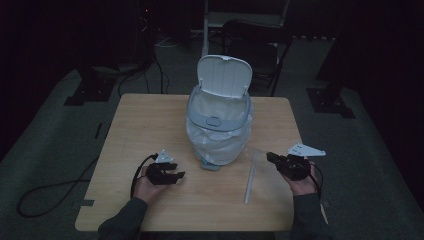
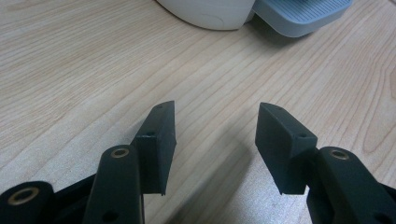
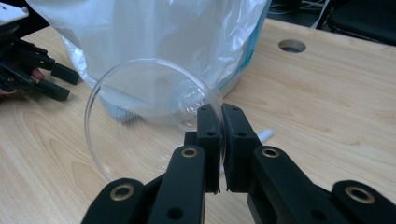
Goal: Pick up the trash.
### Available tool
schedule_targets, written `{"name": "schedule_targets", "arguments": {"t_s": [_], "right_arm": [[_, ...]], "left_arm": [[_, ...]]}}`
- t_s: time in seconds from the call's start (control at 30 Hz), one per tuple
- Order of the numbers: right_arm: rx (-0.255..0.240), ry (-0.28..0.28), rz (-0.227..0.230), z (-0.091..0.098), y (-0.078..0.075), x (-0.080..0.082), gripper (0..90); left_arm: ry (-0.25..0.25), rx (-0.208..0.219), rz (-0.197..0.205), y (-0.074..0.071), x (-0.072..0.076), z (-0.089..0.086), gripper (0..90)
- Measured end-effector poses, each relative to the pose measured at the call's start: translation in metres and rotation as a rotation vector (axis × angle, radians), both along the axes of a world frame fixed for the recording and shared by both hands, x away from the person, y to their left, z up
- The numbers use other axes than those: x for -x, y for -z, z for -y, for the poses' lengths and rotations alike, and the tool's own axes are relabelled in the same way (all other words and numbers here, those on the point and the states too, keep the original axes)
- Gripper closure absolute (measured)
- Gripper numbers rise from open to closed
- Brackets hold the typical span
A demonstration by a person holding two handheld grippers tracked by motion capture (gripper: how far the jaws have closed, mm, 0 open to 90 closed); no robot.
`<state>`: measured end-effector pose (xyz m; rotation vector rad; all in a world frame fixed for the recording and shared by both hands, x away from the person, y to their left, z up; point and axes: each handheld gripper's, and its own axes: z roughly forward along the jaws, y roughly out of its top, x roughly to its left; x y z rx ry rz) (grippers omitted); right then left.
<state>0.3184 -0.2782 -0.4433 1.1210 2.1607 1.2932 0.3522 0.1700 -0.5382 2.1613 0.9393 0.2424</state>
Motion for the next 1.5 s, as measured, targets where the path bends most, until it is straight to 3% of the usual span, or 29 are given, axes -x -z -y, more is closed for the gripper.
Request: {"name": "schedule_targets", "arguments": {"t_s": [1.23,1.5], "right_arm": [[-0.007,-0.002,0.108,0.005,-0.046,0.002,86.5],[-0.013,0.020,0.127,0.011,-0.053,0.005,86.6]], "left_arm": [[-0.005,0.001,0.002,0.000,0.000,0.000,48.3],[-0.006,0.004,0.001,0.000,0.000,0.000,48.3]]}}
